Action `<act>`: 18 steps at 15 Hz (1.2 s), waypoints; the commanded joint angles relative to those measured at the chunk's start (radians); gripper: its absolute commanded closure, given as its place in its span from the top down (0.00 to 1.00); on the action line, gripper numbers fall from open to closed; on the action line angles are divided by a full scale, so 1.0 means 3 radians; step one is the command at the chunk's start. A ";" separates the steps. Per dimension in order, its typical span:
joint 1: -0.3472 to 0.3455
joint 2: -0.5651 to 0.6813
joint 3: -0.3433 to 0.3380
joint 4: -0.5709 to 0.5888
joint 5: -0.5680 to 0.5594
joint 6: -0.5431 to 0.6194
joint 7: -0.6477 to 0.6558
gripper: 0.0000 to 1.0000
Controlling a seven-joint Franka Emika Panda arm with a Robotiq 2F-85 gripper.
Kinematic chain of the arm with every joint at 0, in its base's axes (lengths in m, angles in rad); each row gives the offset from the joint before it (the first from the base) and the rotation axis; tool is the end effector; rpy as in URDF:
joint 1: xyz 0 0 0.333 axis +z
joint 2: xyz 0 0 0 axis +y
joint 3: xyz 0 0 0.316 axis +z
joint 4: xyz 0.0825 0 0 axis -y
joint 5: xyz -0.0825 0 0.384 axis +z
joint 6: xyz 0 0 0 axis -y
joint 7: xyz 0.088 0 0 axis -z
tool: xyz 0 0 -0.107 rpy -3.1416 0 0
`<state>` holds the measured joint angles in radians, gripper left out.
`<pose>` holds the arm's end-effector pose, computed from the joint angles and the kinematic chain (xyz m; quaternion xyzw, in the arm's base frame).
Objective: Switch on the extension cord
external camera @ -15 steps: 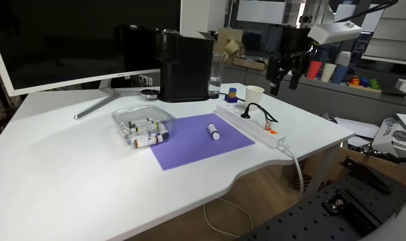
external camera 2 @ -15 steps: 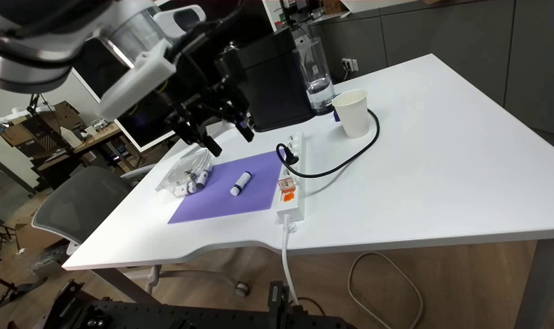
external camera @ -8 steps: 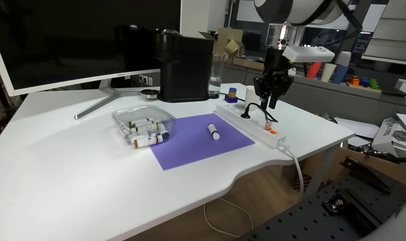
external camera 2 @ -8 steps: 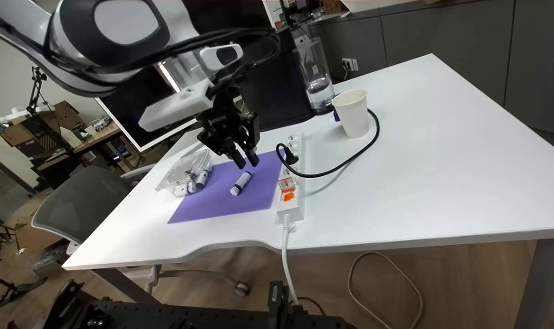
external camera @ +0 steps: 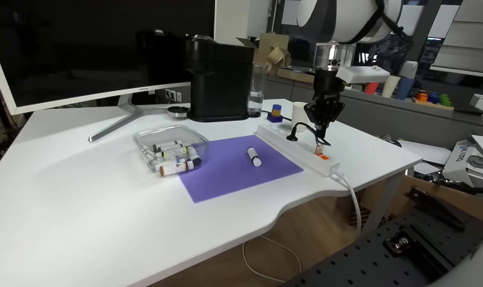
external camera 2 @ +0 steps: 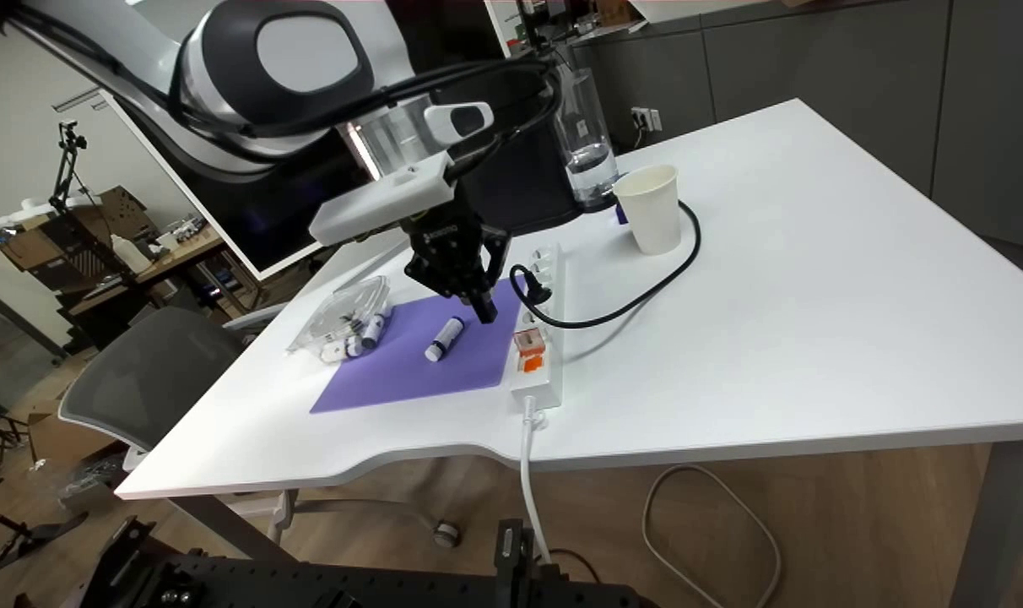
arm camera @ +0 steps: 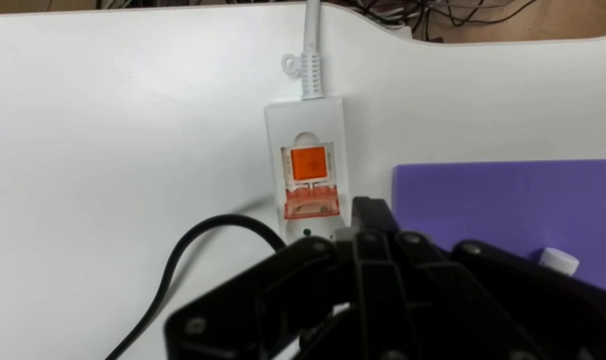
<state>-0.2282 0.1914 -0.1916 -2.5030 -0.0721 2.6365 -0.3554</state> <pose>0.4229 -0.1900 0.2066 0.9990 0.0011 -0.0388 0.0217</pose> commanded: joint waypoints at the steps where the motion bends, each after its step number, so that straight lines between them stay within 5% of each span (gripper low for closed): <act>1: -0.0019 -0.0007 0.0025 -0.0002 -0.0013 -0.0009 0.0013 0.01; 18: -0.0052 0.0378 -0.0131 0.0038 -0.0352 0.0364 0.0070 0.00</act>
<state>-0.2374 0.2749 -0.2208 -2.5256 -0.1404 2.7409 -0.3537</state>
